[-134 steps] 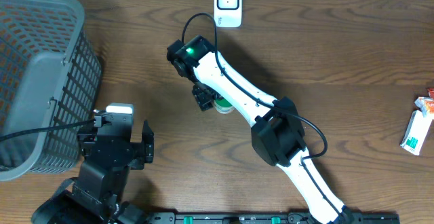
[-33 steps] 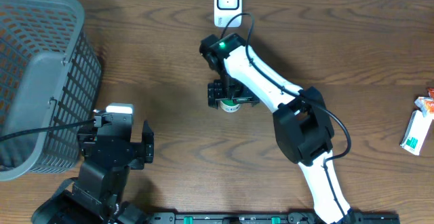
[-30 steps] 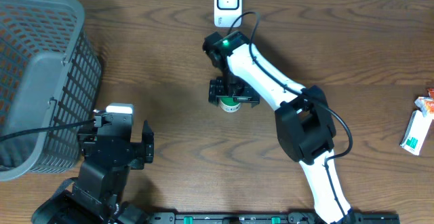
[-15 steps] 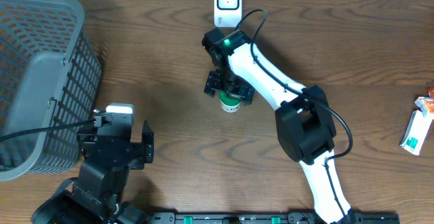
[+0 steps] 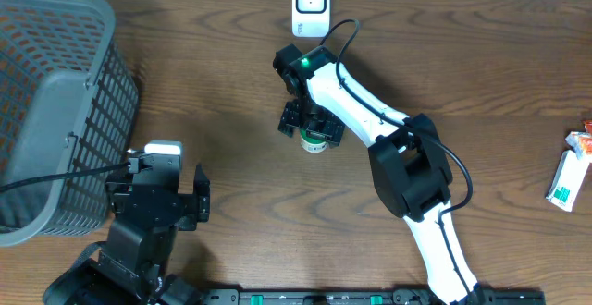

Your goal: Scan the item barcode

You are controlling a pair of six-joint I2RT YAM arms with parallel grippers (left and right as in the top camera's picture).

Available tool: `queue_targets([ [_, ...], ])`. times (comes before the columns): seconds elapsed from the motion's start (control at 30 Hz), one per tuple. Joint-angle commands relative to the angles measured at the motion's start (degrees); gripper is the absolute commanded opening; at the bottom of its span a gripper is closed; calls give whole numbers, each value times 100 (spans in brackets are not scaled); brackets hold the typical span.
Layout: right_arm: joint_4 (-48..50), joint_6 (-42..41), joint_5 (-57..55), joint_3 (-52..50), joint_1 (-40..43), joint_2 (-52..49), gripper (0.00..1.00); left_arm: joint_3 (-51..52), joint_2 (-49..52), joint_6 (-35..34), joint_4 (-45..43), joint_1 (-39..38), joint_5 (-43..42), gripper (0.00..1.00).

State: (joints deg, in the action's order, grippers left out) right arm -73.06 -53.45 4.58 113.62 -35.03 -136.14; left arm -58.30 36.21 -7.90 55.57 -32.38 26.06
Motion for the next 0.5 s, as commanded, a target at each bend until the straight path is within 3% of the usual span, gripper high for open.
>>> queue_targets([
  [0.0, 111, 214, 4, -55, 42, -280, 89, 9, -24, -35, 13, -17, 52, 88],
  [0.47, -33, 643, 4, -46, 59, -328, 76, 9, -24, -35, 13, -17, 55, 88],
])
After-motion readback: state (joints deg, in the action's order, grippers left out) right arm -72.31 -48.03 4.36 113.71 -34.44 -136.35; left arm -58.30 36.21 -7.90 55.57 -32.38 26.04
